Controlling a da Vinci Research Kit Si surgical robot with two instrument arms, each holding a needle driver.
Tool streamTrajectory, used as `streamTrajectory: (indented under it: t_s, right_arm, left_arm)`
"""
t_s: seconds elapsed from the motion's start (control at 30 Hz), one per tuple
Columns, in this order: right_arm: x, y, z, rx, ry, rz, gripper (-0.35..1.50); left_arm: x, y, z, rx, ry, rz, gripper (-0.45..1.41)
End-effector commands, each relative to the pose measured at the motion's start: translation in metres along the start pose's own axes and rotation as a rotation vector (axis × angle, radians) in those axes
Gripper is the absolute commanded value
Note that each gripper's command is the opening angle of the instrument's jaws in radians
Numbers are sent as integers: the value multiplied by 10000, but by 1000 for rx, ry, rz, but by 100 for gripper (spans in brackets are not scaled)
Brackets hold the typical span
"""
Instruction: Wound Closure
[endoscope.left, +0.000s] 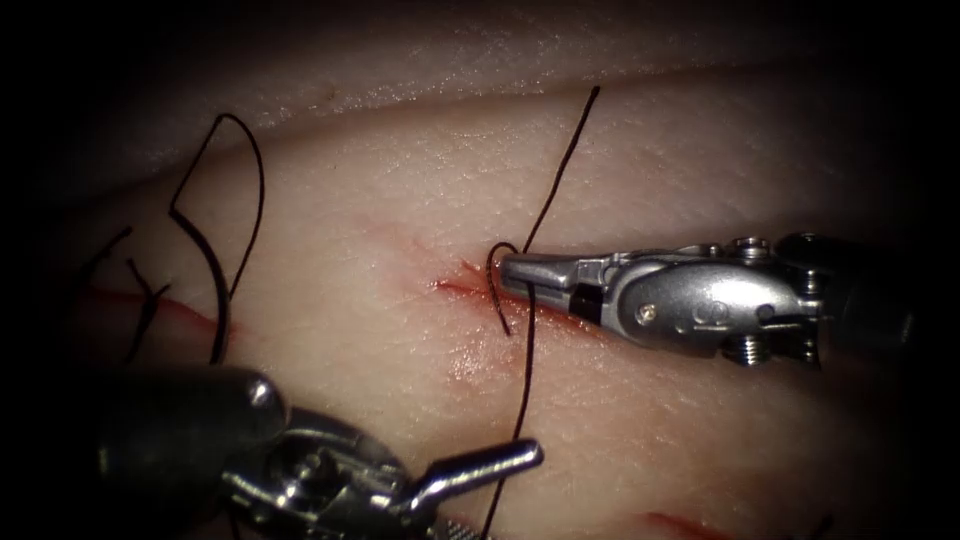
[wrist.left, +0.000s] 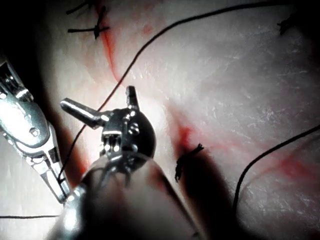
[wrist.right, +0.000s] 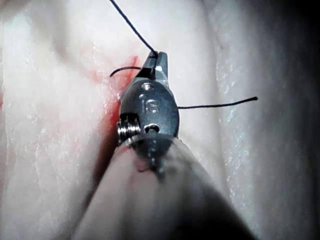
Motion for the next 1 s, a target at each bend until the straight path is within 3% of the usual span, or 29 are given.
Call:
streamTrajectory:
  t_s: [0.03, 0.27, 0.47, 0.8, 1.0]
  right_arm:
    - [-3, 5, 9, -2, 1, -3, -35]
    - [-7, 8, 14, 2, -2, 4, -35]
    - [-10, 9, 14, 7, -4, 4, -35]
    - [-13, 11, 16, 7, -3, 2, -35]
    - [-13, 9, 18, 12, -3, 0, -35]
  left_arm:
    - [-3, -1, 8, 1, 1, 0, 86]
    - [1, 1, 8, 1, -2, 0, 54]
    - [2, 1, 0, -3, 10, 11, 69]
    - [5, 4, -11, -5, 1, 24, 69]
    - [9, 4, -7, -4, -6, 29, 59]
